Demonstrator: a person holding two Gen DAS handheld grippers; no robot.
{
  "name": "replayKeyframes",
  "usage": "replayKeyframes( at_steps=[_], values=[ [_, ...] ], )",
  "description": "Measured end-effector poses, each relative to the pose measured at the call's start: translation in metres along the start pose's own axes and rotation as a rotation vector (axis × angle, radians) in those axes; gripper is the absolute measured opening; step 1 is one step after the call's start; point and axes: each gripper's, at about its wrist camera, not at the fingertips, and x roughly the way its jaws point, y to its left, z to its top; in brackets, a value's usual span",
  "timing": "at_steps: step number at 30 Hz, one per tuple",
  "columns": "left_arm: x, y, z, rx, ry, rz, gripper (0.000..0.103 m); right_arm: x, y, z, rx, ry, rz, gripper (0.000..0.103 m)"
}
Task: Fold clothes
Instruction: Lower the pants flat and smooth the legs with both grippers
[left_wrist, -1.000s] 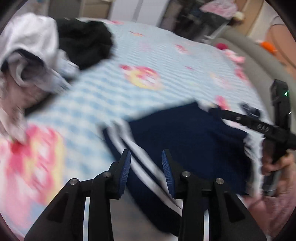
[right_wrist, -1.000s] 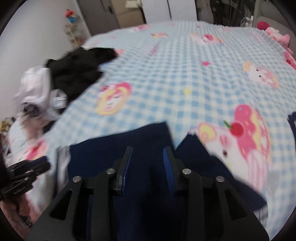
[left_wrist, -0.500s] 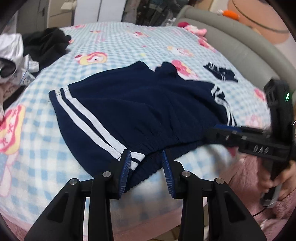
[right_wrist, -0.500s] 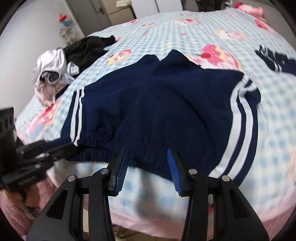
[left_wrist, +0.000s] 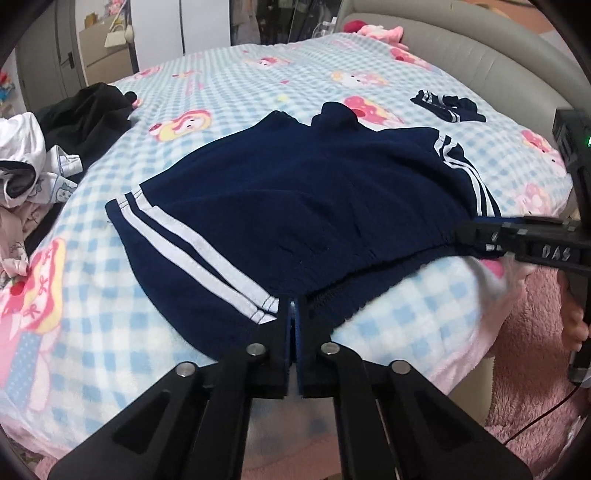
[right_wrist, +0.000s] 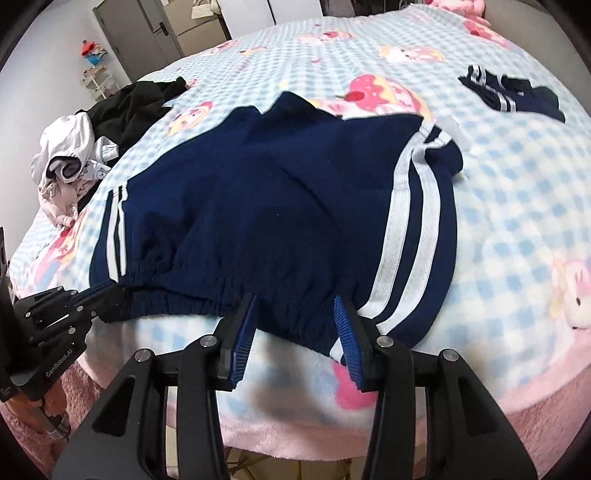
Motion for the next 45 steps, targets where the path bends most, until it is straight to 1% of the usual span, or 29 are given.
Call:
replayKeyframes(
  at_steps=[2,4,6,7,8,9,10,11,12,13,14,16,17,20,21,23,25,26,29,32,33,34,35,38,42,45],
  values=[
    [0.001,0.004,-0.007,-0.038,0.016,-0.031,0.001,-0.008,0.004,0.002,-0.019,-0.024,0.004,0.044],
    [0.006,0.006,-0.017,-0.072,0.036,-0.045,0.002,-0.013,0.005,0.003,-0.038,-0.048,-0.008,0.044],
    [0.008,0.008,-0.025,-0.103,0.055,-0.068,0.002,-0.009,0.002,0.003,-0.039,-0.047,-0.054,0.044],
    [0.005,0.009,-0.024,-0.117,0.058,-0.081,0.003,-0.003,-0.002,0.001,-0.035,-0.032,-0.093,0.044],
    [0.001,0.01,-0.022,-0.128,0.05,-0.089,0.006,0.001,-0.006,-0.001,-0.034,-0.012,-0.113,0.044],
    [-0.007,0.01,-0.018,-0.13,0.024,-0.089,0.02,0.006,-0.01,-0.004,-0.027,0.013,-0.114,0.044],
    [-0.015,0.011,-0.013,-0.131,-0.005,-0.091,0.03,0.006,-0.014,-0.005,-0.015,0.018,-0.091,0.044],
    [-0.023,0.012,-0.007,-0.134,-0.045,-0.103,0.045,0.005,-0.016,-0.005,-0.005,0.018,-0.07,0.044],
    [-0.031,0.014,0.0,-0.143,-0.09,-0.126,0.047,0.0,-0.017,-0.004,0.001,0.001,-0.055,0.044],
    [-0.037,0.015,0.008,-0.154,-0.127,-0.146,0.047,-0.005,-0.018,-0.001,0.004,-0.024,-0.04,0.044],
    [-0.036,0.017,0.012,-0.167,-0.135,-0.15,0.047,-0.006,-0.02,0.002,0.008,-0.035,-0.041,0.044],
    [-0.022,0.018,0.01,-0.18,-0.093,-0.109,0.047,-0.007,-0.022,0.009,0.014,-0.057,-0.044,0.045],
    [-0.015,0.019,0.01,-0.187,-0.072,-0.088,0.045,-0.005,-0.023,0.011,0.015,-0.059,-0.048,0.046],
    [0.006,0.021,0.008,-0.207,-0.009,-0.026,0.041,0.019,-0.026,0.004,-0.009,0.031,-0.085,0.043],
    [0.013,0.022,0.007,-0.214,0.011,-0.006,0.041,0.024,-0.026,0.001,-0.018,0.049,-0.095,0.043],
    [0.027,0.023,0.006,-0.227,0.053,0.035,0.041,0.016,-0.022,-0.008,-0.051,0.012,-0.101,0.043],
    [0.028,0.024,0.001,-0.221,0.068,0.055,0.041,0.012,-0.021,-0.015,-0.072,0.004,-0.103,0.043],
    [0.025,0.025,-0.001,-0.222,0.066,0.057,0.041,0.011,-0.023,-0.015,-0.059,0.005,-0.092,0.043],
    [0.01,0.034,-0.005,-0.271,0.029,0.033,0.041,0.004,-0.031,-0.012,-0.008,-0.005,-0.05,0.043],
    [-0.005,0.036,-0.005,-0.291,-0.036,-0.044,0.041,-0.006,-0.034,-0.006,0.025,-0.059,-0.007,0.044],
    [-0.01,0.036,-0.004,-0.293,-0.057,-0.068,0.041,-0.009,-0.035,-0.005,0.032,-0.076,0.001,0.044],
    [-0.014,0.036,-0.004,-0.294,-0.071,-0.081,0.041,-0.007,-0.035,-0.004,0.037,-0.076,-0.008,0.044],
    [-0.014,0.036,-0.004,-0.291,-0.069,-0.073,0.041,-0.005,-0.036,-0.003,0.042,-0.072,-0.017,0.044],
    [-0.013,0.037,-0.003,-0.284,-0.064,-0.047,0.041,0.012,-0.038,-0.011,0.056,-0.008,-0.029,0.044],
    [-0.012,0.039,-0.002,-0.275,-0.057,-0.013,0.041,0.006,-0.044,-0.011,0.061,-0.018,-0.056,0.044],
    [-0.012,0.04,-0.001,-0.267,-0.051,0.012,0.041,-0.005,-0.055,-0.006,0.09,-0.058,-0.056,0.044]
  ],
)
